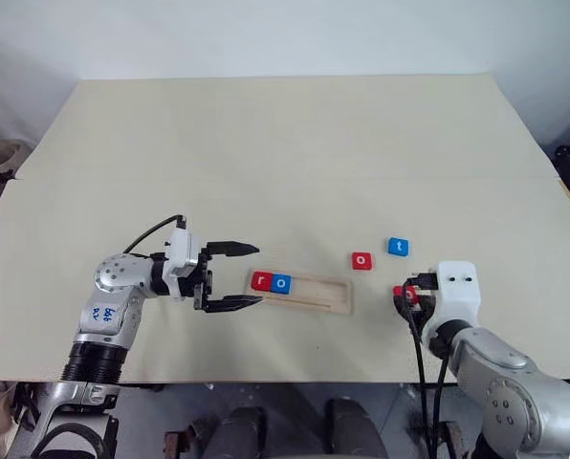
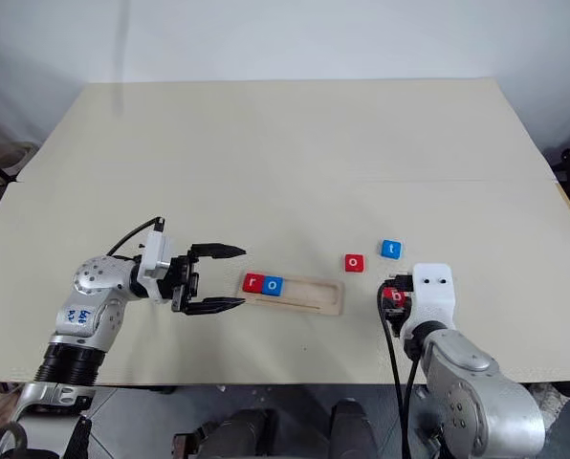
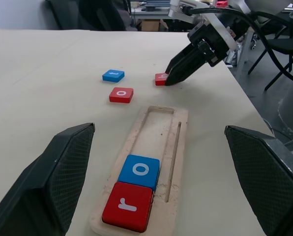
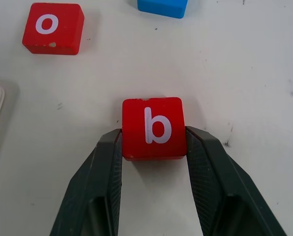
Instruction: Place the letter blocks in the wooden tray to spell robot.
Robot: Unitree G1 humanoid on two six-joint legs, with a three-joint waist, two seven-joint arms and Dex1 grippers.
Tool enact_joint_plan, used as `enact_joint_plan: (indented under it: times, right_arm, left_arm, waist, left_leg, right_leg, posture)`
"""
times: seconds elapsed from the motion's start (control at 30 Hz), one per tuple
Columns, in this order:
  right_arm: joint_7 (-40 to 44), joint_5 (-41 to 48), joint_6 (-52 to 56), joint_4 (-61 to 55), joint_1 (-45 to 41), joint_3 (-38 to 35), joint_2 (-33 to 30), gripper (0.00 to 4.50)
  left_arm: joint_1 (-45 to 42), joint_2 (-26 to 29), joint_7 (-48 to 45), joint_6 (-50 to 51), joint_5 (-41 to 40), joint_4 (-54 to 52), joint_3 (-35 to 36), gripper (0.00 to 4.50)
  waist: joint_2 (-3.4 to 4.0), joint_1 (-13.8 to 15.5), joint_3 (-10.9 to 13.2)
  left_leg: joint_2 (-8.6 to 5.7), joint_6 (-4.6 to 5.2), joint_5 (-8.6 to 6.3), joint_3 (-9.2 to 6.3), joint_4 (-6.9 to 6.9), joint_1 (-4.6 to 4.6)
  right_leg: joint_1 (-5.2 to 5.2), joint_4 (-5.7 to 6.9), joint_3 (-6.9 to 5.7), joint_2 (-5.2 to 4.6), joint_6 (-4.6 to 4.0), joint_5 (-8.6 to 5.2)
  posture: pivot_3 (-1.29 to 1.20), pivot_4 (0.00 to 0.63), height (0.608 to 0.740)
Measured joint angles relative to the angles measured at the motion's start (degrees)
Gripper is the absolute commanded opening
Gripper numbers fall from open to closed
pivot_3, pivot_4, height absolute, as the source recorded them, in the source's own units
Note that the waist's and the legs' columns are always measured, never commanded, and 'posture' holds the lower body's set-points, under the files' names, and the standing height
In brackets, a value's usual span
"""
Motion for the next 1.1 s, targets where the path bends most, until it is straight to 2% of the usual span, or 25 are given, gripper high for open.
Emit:
enact_joint_plan:
  times: [0.13, 0.27, 0.37, 0.47, 0.5, 0.63, 0.77, 0.93, 1.1]
  right_arm:
    - [1.63, 0.3, -1.26, 0.98, -0.31, -0.26, 0.7, 3.18]
    - [7.05, 2.33, -3.82, 3.57, -0.53, -1.7, -4.77, 4.47]
    - [14.06, 5.35, -7.7, 6.94, 1.19, -4.57, -12.82, 4.47]
    - [25.61, 9.98, -15.08, 11.41, 6.47, -9.26, -22.52, 4.47]
    - [29.15, 11.11, -17.92, 12.91, 7.77, -10.92, -24.03, 4.47]
    - [50.43, 15.49, -41.96, 20.35, 15.61, -16.01, -28.18, 4.47]
    - [65.95, 13.69, -64.03, 33.64, 20.08, -17.22, -32.48, 4.47]
    - [76.51, 9.92, -85.69, 53.84, 16.57, -16.85, -38.84, 4.47]
    - [79.66, 7.36, -98.75, 69.27, 12.17, -15.71, -41.85, 4.47]
  left_arm:
    - [0.0, 0.06, -0.03, 0.05, 0.0, -0.01, 0.0, 4.5]
    - [0.11, 0.51, -0.01, 0.05, 0.0, -0.01, 0.09, 4.5]
    - [0.29, 0.61, 0.05, 0.0, 0.0, 0.0, 0.23, 4.5]
    - [0.53, 0.61, 0.17, -0.3, 0.02, 0.05, 0.43, 4.5]
    - [0.72, 0.64, 0.19, -0.51, 0.04, 0.11, 0.65, 4.5]
    - [0.77, 0.49, 0.61, -1.37, 0.41, 0.28, 0.62, 4.5]
    - [0.78, 0.48, 0.68, -2.01, 0.66, 0.33, 0.66, 4.5]
    - [1.03, 0.74, 0.63, -3.25, 0.86, 0.3, 0.8, 4.5]
    - [2.24, 1.78, 2.06, -2.53, 1.39, 0.13, 1.38, 4.5]
  waist:
    - [0.0, -0.13, 0.0]
    - [0.0, 0.04, 0.0]
    - [0.0, 0.29, 0.01]
    - [-0.01, 1.0, 0.01]
    - [-0.04, 1.28, 0.03]
    - [-0.07, 1.42, 0.05]
    - [-0.17, 1.4, 0.1]
    - [-0.17, 1.27, 0.1]
    - [-0.17, 1.38, 0.1]
  left_leg:
    - [0.03, 0.0, 0.0, 0.02, -0.01, 0.0]
    - [-0.01, 0.01, -0.01, 0.02, -0.02, 0.0]
    - [-0.03, 0.06, -0.03, 0.04, -0.01, 0.0]
    - [-0.02, 0.1, -0.06, 0.09, 0.0, 0.0]
    - [0.0, 0.11, -0.06, 0.11, 0.01, 0.0]
    - [0.04, 0.11, -0.06, 0.24, 0.02, 0.04]
    - [0.05, 0.14, -0.08, 0.31, 0.08, 0.12]
    - [0.09, 0.14, -0.08, 0.41, 0.05, 0.2]
    - [0.12, 0.14, -0.08, 0.41, 0.06, 0.21]
  right_leg:
    - [-0.01, 0.0, 0.01, 0.02, 0.0, 0.0]
    - [0.0, -0.09, 0.01, 0.0, 0.0, 0.0]
    - [0.07, -0.23, 0.0, -0.01, 0.0, 0.0]
    - [0.13, -0.37, -0.03, 0.0, 0.02, 0.01]
    - [0.16, -0.41, -0.05, 0.01, 0.03, 0.01]
    - [0.23, -0.47, -0.05, 0.03, 0.07, 0.03]
    - [0.34, -0.58, -0.05, 0.02, 0.14, 0.06]
    - [0.34, -0.62, -0.04, 0.02, 0.13, 0.06]
    - [0.37, -0.68, -0.04, 0.02, 0.13, 0.06]
  posture:
    - [0.0, 0.15, 0.74]
    - [0.0, 0.15, 0.74]
    - [0.0, 0.15, 0.74]
    - [0.0, 0.15, 0.74]
    - [0.0, 0.15, 0.74]
    - [0.0, 0.15, 0.74]
    - [0.0, 0.15, 0.74]
    - [0.0, 0.15, 0.74]
    - [0.0, 0.15, 0.74]
